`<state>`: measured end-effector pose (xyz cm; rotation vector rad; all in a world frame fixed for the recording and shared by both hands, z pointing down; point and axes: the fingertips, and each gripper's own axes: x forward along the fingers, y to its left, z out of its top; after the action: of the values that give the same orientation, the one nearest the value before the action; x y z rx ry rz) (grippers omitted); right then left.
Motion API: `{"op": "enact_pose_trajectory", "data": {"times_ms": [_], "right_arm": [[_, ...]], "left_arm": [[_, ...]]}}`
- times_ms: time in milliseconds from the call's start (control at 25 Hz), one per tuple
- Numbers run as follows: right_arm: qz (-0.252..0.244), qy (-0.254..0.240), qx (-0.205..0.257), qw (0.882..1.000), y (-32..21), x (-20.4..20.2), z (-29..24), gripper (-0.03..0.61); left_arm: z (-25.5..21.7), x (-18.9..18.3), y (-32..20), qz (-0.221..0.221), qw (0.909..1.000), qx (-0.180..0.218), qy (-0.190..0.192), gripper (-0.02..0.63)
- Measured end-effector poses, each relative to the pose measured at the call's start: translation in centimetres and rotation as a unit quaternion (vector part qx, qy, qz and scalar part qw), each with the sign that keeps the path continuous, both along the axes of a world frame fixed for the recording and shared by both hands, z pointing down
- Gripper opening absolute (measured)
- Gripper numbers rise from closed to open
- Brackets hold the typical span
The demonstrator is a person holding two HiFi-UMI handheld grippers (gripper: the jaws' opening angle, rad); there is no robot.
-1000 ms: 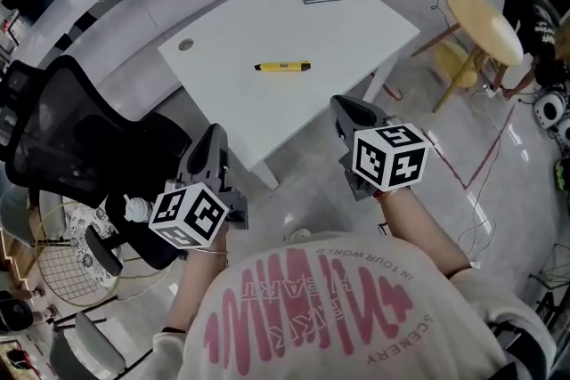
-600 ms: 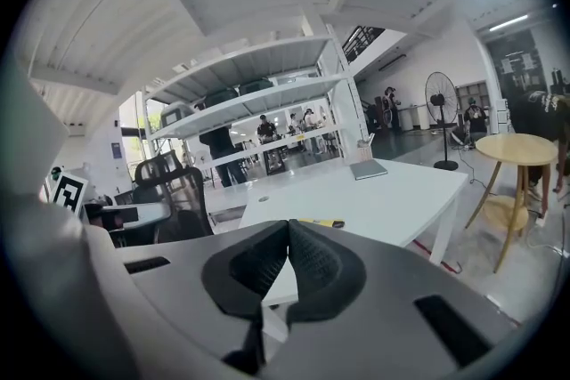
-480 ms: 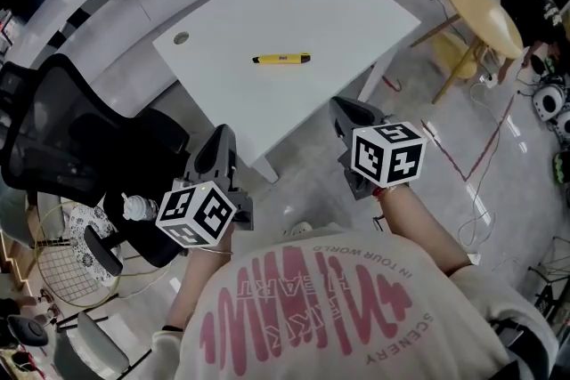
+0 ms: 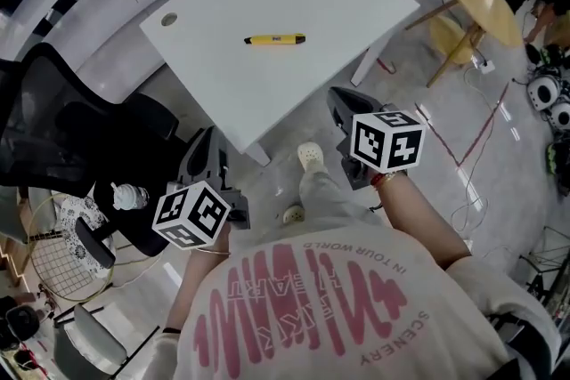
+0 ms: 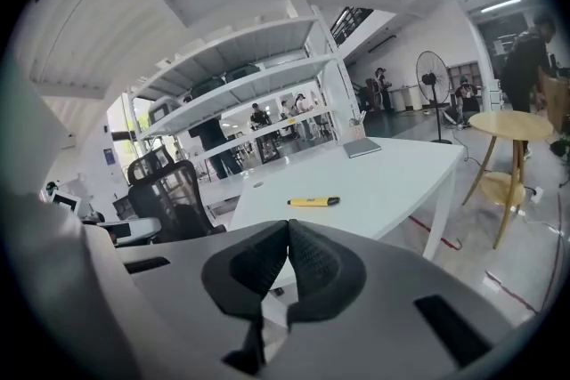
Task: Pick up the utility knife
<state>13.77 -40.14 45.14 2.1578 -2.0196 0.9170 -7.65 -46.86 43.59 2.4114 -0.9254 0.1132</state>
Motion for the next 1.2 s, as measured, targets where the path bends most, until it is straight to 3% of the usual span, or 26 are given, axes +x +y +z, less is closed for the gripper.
{"op": "enact_pose_trajectory", "data": {"times_ms": [560, 840, 1200], "right_arm": [[-0.053, -0.009, 0.012, 0.998, -10.3, 2.1, 0.3, 0.017], [-0.078, -0.013, 0.009, 0.997, -16.0, 3.9, 0.8, 0.017], [-0.179, -0.049, -0.02, 0.982, -21.6, 5.6, 1.9, 0.017]], "left_arm": [[-0.6, 0.2, -6.6, -0.064, 0.9978, 0.015, 0.005, 0.025], [-0.3, 2.1, -11.2, -0.085, 0.9962, 0.012, 0.012, 0.025], [-0.4, 5.7, -15.4, -0.112, 0.9937, -0.001, 0.011, 0.025]]}}
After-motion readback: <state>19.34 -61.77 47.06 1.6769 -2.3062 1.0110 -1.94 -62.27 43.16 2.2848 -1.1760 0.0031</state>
